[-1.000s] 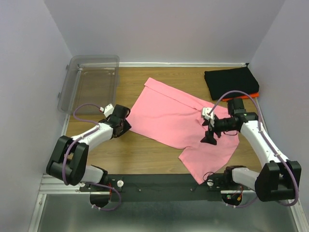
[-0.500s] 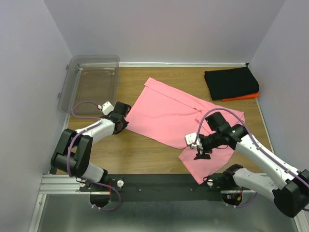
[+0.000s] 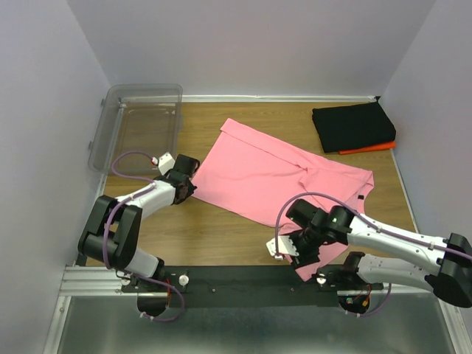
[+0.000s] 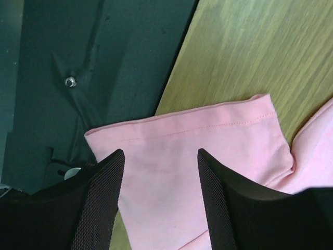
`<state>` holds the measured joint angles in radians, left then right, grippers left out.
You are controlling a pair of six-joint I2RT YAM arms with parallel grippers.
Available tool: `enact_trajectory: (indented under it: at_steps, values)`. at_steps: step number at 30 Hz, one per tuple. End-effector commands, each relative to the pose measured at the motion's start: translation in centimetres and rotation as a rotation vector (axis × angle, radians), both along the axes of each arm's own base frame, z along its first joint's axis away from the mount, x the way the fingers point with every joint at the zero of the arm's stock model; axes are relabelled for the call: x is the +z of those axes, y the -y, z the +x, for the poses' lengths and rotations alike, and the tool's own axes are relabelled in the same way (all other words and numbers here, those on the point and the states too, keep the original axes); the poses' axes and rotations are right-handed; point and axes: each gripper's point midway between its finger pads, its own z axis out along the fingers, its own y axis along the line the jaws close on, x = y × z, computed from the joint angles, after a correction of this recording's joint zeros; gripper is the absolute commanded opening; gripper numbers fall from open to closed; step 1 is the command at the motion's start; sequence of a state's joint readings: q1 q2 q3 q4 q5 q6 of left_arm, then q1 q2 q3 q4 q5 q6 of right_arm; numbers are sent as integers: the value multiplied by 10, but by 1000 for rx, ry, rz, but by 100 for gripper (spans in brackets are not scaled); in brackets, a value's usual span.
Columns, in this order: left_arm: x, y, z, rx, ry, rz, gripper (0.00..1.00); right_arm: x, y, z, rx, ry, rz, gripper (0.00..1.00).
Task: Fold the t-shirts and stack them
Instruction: Fold the tshirt
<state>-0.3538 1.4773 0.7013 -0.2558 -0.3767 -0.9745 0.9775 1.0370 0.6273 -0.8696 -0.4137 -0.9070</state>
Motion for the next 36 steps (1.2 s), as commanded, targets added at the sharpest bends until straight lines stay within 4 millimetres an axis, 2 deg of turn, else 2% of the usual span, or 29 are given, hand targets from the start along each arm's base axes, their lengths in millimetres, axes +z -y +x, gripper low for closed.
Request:
enact_trajectory:
  at_steps: [1, 2, 4, 6, 10, 11, 14, 20, 28, 33, 36]
  values:
    - [8, -2, -1, -21, 4, 9, 0, 11, 10, -10, 53, -2, -22, 66]
    - [10, -2, -2, -26, 7, 11, 0, 14, 12, -18, 124, -18, 3, 69]
    - [13, -3, -3, -28, 13, 11, 0, 21, 9, -20, 150, -6, 43, 72]
    - [18, -4, -3, -26, 24, 13, 0, 16, 9, -18, 154, 2, 15, 72]
    - [28, -7, 3, -22, 49, 16, 0, -2, 3, -25, 155, -51, -62, 63]
    - [28, -8, 4, -20, 51, 16, 0, -5, -4, -20, 108, -21, -62, 56]
    - [29, -15, 10, -14, 52, 21, 0, -12, -10, -18, 80, 5, -110, 51]
    - [38, -18, 27, -36, 68, 32, 0, 4, -26, -21, 57, -30, -61, 49]
    - [60, -23, 63, -64, 99, 67, 0, -6, -20, -27, 76, -72, -115, 49]
    - [58, -20, 78, -85, 71, 83, 0, -1, -22, -26, 72, -66, -101, 49]
    - [55, -20, 80, -92, 64, 87, 0, -15, -13, -29, 90, -66, -153, 49]
